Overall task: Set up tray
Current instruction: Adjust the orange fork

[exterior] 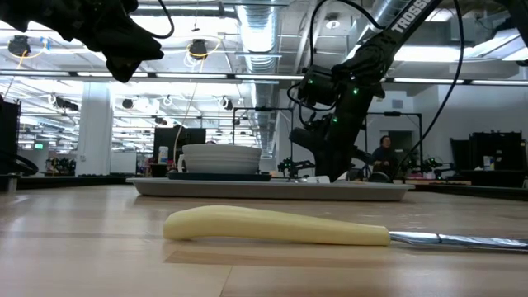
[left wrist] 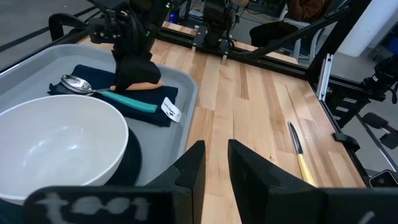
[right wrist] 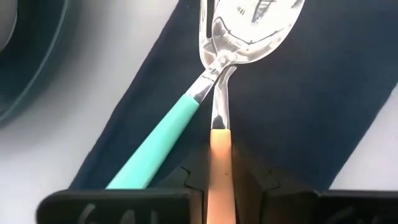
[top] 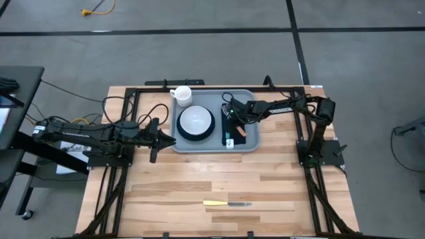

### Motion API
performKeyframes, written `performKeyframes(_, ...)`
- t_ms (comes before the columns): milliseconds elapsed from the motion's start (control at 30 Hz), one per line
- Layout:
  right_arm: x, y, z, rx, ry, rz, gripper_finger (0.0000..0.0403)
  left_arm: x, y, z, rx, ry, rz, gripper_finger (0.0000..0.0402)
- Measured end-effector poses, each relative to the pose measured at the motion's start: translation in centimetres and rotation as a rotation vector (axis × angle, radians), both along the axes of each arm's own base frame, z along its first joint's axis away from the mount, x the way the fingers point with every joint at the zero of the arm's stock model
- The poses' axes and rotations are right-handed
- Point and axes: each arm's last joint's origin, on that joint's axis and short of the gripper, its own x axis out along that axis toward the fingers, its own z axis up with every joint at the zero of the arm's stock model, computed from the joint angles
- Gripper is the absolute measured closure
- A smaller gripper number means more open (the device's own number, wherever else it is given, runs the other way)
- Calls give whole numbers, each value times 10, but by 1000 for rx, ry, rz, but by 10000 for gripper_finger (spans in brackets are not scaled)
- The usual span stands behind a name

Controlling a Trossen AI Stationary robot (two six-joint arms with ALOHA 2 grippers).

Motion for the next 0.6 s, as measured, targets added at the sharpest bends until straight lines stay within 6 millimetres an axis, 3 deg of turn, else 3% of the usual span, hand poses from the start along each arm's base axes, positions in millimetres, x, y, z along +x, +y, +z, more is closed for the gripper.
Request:
performKeyframes(267,1,2,0,36,-27,-106,357,0,0,0,2,4,0,345)
performKeyframes(600,8,21,1,36,-50,-202,352,-2,0,-6,-13,61,9,345)
